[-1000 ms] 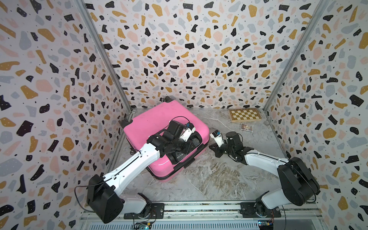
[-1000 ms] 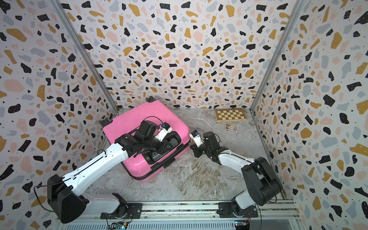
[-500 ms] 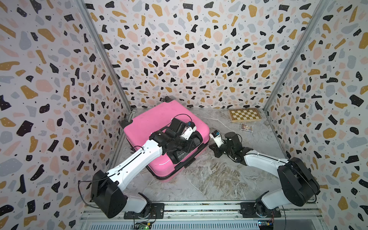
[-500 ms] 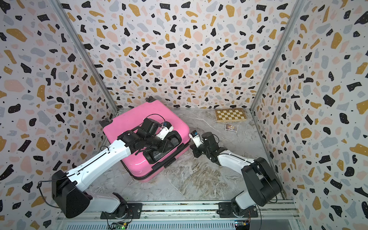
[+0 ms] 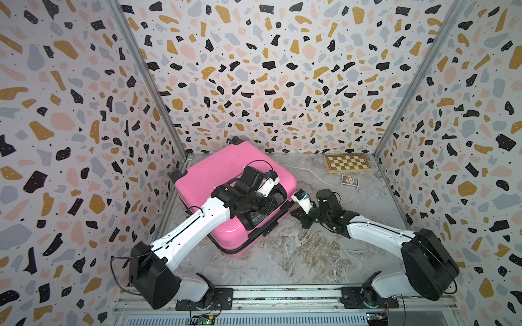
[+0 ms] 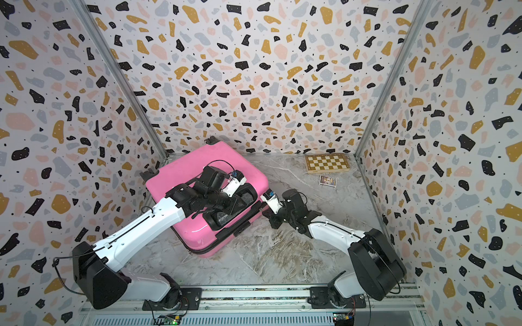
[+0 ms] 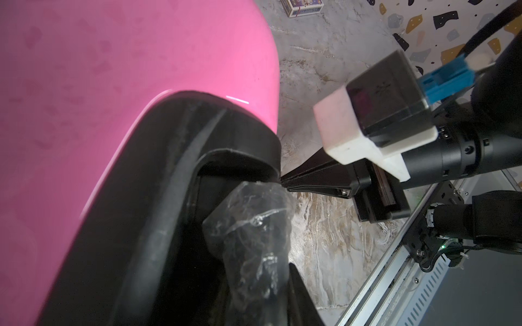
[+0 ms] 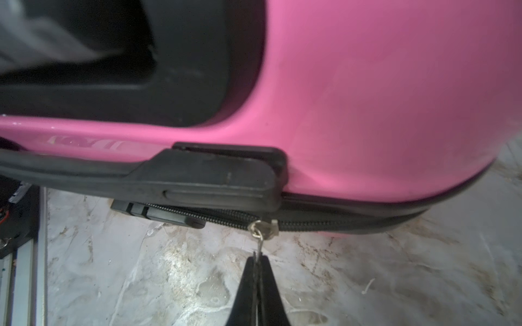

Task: Close the suitcase zippers
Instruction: Zip the zipper on the suitcase.

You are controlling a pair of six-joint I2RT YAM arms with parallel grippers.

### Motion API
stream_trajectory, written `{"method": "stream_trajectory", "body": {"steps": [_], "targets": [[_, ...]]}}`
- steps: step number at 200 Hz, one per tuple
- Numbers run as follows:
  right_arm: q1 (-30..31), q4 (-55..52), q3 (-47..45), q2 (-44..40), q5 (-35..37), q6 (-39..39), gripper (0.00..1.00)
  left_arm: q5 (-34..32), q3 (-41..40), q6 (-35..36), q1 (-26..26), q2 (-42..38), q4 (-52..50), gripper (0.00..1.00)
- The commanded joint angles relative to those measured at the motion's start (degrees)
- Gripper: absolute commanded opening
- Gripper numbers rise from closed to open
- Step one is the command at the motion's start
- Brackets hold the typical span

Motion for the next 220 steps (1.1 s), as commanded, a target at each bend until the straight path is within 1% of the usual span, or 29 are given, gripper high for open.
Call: {"method": "stream_trajectory", "body": {"steps": [1,21,62,82,164,220], "targets": [[1.3,-0.1,0.6,-2.5,-5.8,-1.2,0.0,-7.7,1.0,-1.6,0.9,-3.3,9.2,0.0],[1.3,-0.1,0.9,-1.3,-4.6,-0.4,0.0,-7.2,0.4,-2.5,0.9,-3.0,10.3,0.0],[1.4,3.3,-0.7,-0.4,-7.7,1.9,0.0,-6.9,-2.2,-8.0,0.9,-1.8,16.8,0.0],[1.5,5.1,-1.7,-0.3,-8.3,3.0,0.0,-7.2,-2.7,-9.4,0.9,-0.4,19.1,0.0],[3.4,8.1,-3.4,-0.1,-9.1,4.7,0.0,-10.2,-0.4,-14.2,0.9,5.5,24.9,0.0],[6.8,9.7,-3.3,0.3,-9.2,5.8,0.0,-10.3,2.6,-14.8,0.9,9.6,26.6,0.0]]}}
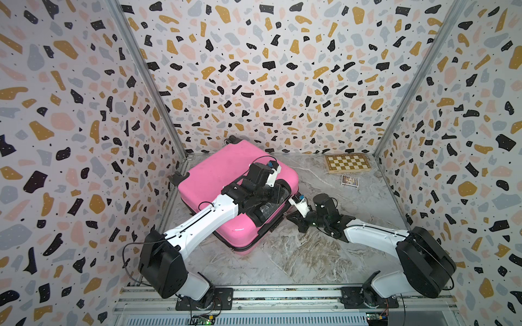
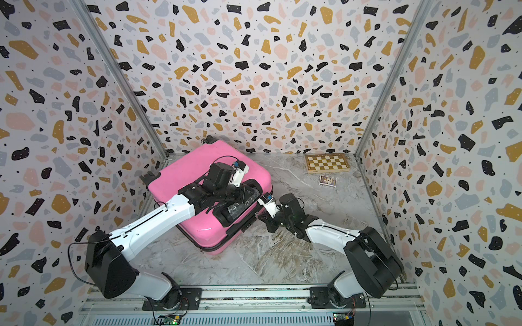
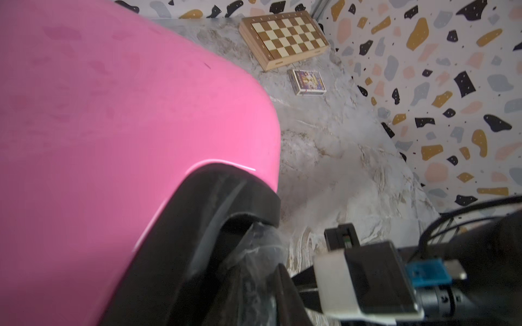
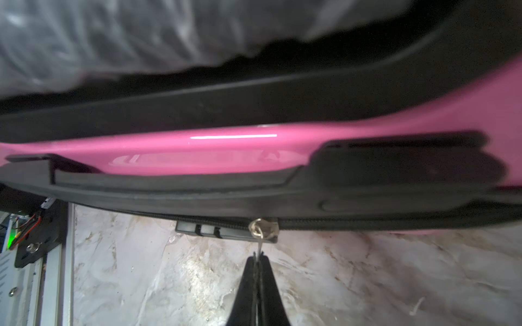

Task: Close the suitcase zippers
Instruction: Zip the zipper on the suitcase.

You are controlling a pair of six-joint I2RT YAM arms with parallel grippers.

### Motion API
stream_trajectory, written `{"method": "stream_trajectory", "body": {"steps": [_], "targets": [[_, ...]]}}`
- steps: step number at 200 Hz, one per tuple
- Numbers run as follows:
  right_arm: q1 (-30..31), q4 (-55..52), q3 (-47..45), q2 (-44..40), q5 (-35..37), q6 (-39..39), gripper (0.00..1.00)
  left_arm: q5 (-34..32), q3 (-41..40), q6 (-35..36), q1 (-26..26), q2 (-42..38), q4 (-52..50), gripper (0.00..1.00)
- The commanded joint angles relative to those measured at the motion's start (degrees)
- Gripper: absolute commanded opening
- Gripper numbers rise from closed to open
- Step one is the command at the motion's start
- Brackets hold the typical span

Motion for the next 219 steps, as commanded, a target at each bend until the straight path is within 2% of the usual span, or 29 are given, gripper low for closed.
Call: {"method": "stream_trajectory", "body": {"steps": [1,39,77,97,119,137,181,219], "targets": [[3.3,2.4,0.0,-1.1,-8.1,0.2,0.0,-5.8,2.4,-1.2,1.6,3.0,7.8,0.0],[4.5,2.4,0.2,-0.9,-6.9,0.9,0.0,-5.4,5.4,-0.3,1.6,5.8,5.8,0.0],[3.7,-1.2,1.5,-0.6,0.8,1.0,0.0,-6.5,6.2,3.6,1.6,2.3,0.7,0.0],[1.8,-2.0,1.9,-0.3,0.8,1.2,0.0,-5.3,6.4,7.5,1.6,-1.4,-4.3,0.07],[0.4,-2.1,1.8,-0.4,0.3,0.7,0.0,2.3,6.6,14.1,1.4,-4.8,-10.7,0.2],[-0.4,-2.2,1.9,-0.3,0.0,0.4,0.0,5.2,6.8,18.2,1.2,-6.3,-18.2,0.28],[-1.3,-2.7,2.1,-0.5,-0.4,0.2,0.0,12.3,4.3,24.6,1.0,-7.5,-25.4,0.36],[-1.3,-2.8,1.8,-0.7,-1.1,0.5,0.0,6.0,4.1,26.5,0.9,-5.4,-26.3,0.42]]}}
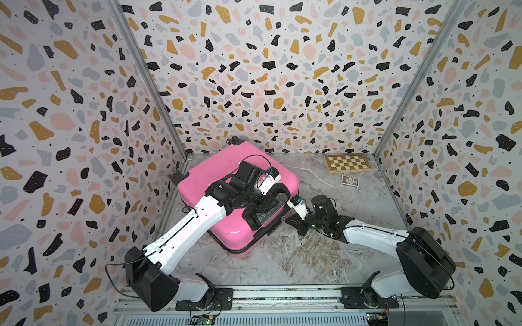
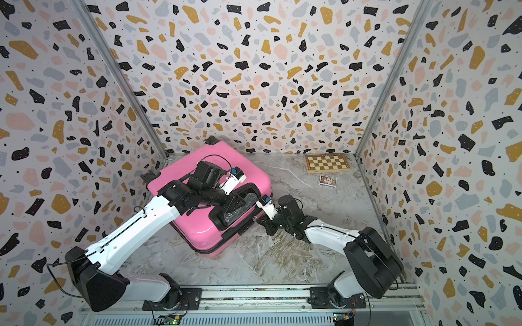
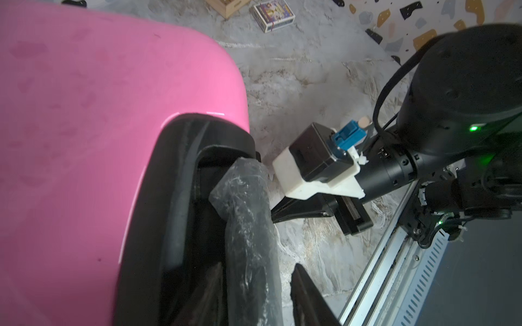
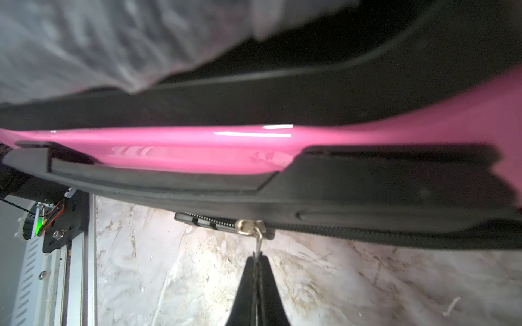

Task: Close the suitcase zippers
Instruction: Zip the zipper on the suitcase.

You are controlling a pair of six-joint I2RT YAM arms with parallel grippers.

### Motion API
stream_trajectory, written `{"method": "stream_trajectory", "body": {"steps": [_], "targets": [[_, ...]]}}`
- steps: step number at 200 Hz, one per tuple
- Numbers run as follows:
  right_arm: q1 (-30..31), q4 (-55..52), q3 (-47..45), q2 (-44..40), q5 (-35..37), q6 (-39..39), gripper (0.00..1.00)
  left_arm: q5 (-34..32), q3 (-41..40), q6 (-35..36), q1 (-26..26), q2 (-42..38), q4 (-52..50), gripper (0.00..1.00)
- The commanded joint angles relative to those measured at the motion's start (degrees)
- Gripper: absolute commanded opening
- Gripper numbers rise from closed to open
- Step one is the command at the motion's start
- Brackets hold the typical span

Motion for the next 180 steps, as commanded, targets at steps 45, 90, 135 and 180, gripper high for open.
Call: {"method": "stream_trajectory", "body": {"steps": [45,90,135,180], "targets": [[-1.0,-0.7,1.4,-1.2,0.3,-0.2,0.0,-3.6,2.5,6.8,-1.8,5.9,-7.4,0.43],[-1.3,-1.1,1.4,-1.7,0.4,-0.2,0.0,-14.9,6.3,7.6,-5.3,11.2,-14.8,0.41],[-1.3,-1.4,1.0,-2.7,0.3,-0.3,0.0,-25.1,11.3,5.3,-7.0,17.8,-21.1,0.28],[-0.3,-0.6,-0.4,-3.8,-1.1,-1.3,0.0,-24.0,12.5,4.1,-7.0,17.9,-15.1,0.05]]}}
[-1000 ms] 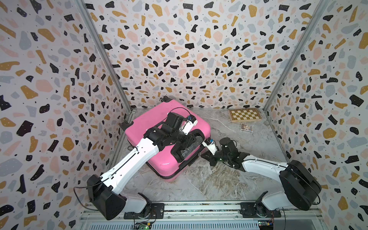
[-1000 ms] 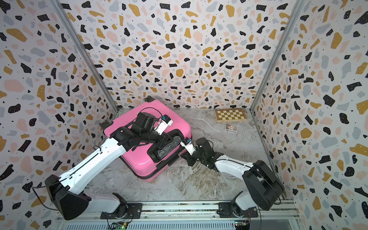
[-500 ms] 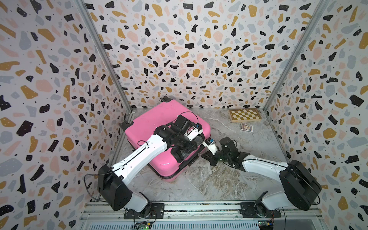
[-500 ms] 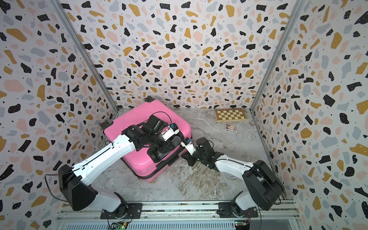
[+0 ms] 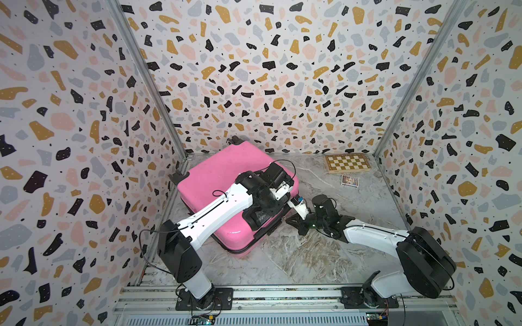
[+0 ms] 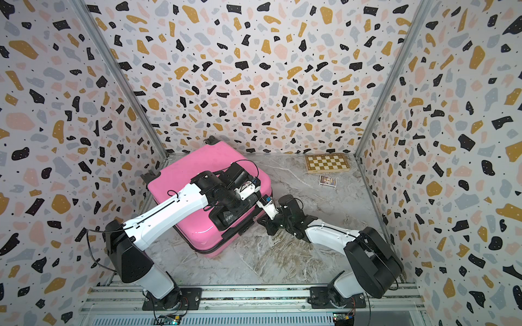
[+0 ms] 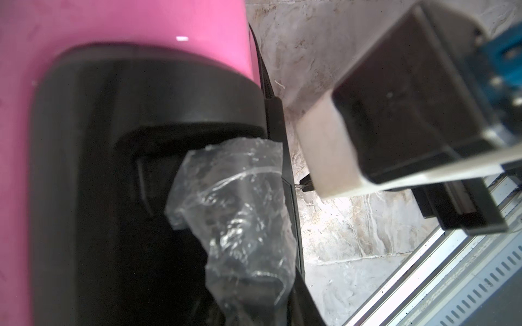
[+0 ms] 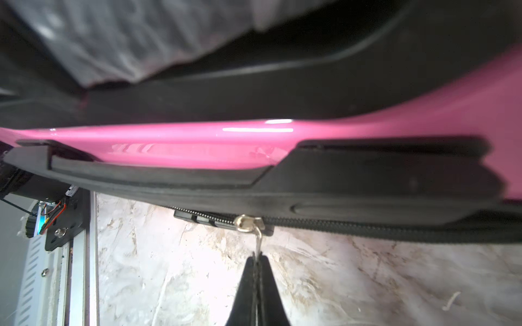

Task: Close the suitcase zippers
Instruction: Zip the zipper on the suitcase.

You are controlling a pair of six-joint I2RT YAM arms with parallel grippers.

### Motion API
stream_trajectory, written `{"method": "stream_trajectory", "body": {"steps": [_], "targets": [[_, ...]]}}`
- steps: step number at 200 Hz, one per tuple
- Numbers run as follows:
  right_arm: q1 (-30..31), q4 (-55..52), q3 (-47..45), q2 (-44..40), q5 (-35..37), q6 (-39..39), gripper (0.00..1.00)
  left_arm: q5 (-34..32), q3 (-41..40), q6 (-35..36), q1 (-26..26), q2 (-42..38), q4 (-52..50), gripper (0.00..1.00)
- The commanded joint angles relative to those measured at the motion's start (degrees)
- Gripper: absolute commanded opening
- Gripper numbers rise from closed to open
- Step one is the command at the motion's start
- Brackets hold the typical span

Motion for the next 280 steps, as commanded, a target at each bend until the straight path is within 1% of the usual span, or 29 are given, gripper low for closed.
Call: {"method": "stream_trajectory", "body": {"steps": [1,11,51,104,175,194,217,251,280], "targets": [[0.2,0.1,-0.5,-3.6,-0.5,-1.3,0.0,-6.7,-1.0,1.1,0.9,2.9,0.8,0.04],[0.9,0.5,-0.8,-4.0,-0.8,-1.6,0.0,-6.2,0.0,0.9,0.9,3.3,1.9,0.0],[3.6,1.4,-1.0,-4.4,-1.7,-2.8,0.0,-5.5,4.0,-0.2,0.9,5.4,6.4,0.0],[6.0,2.5,-0.5,-3.9,-2.6,-3.7,0.0,-6.5,12.7,-2.6,1.7,10.5,7.6,0.0],[9.1,3.8,-0.5,-3.7,-3.3,-4.5,0.0,-0.5,23.1,-6.9,4.7,18.4,9.7,0.0],[10.4,3.8,-0.4,-3.8,-3.4,-4.9,0.0,0.4,25.7,-8.6,5.7,20.6,10.3,0.0],[11.7,3.9,-0.5,-3.7,-3.2,-5.1,0.0,0.0,28.9,-9.8,6.4,23.1,10.3,0.0],[13.1,3.7,-0.4,-3.2,-3.2,-5.4,0.0,-0.5,31.4,-11.5,7.2,25.2,11.2,0.0],[14.0,3.7,-0.2,-3.2,-3.6,-6.1,0.0,0.5,32.4,-13.3,8.1,26.3,12.3,0.0]]}}
